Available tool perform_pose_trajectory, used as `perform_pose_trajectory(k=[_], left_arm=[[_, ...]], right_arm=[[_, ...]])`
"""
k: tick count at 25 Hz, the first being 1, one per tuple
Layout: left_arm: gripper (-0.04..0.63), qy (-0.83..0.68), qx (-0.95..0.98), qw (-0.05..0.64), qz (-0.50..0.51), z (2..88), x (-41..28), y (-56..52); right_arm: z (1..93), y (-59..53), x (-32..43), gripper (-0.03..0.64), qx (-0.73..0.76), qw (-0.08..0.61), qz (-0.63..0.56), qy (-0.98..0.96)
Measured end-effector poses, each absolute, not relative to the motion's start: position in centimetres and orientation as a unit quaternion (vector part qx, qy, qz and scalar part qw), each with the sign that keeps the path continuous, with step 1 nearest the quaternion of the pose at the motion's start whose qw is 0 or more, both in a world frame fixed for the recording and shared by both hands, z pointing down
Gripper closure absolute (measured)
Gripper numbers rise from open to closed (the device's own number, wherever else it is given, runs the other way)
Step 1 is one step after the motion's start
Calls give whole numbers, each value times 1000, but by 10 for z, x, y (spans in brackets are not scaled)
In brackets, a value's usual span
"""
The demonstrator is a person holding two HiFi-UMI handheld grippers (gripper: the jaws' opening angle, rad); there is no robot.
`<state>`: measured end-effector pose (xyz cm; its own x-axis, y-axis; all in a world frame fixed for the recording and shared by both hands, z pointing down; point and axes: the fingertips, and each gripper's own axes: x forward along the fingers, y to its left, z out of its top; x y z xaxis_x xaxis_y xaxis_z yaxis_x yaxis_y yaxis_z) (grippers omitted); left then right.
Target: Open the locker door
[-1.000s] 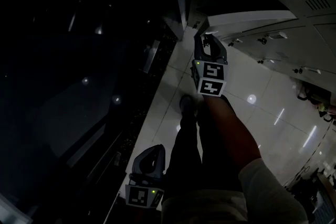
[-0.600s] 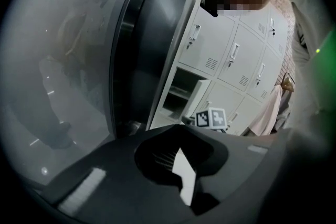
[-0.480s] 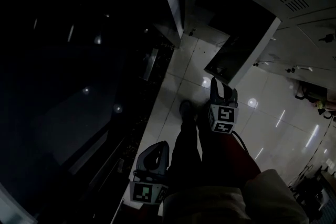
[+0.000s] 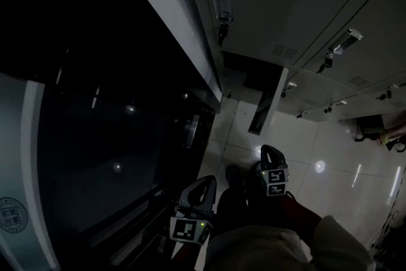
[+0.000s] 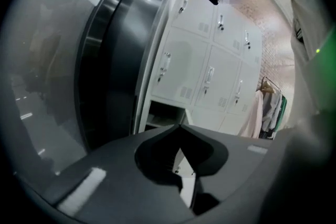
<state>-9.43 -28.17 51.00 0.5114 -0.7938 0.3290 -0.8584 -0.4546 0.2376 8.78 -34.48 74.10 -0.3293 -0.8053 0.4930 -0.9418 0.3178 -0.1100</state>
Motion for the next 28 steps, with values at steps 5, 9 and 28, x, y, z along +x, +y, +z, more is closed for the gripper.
perform_pose_trajectory(k=[5, 9, 28], left_arm=[[479, -441, 889, 103, 62, 411, -82, -341], [486, -430, 901, 51, 36, 302, -65, -305], [486, -393, 919, -6, -20, 186, -42, -259]], right_arm=[[564, -351, 111, 615, 609, 49, 143, -778], [383, -291, 134, 615, 617, -33, 97, -781], [177, -213, 157, 615, 585, -176, 57, -789]])
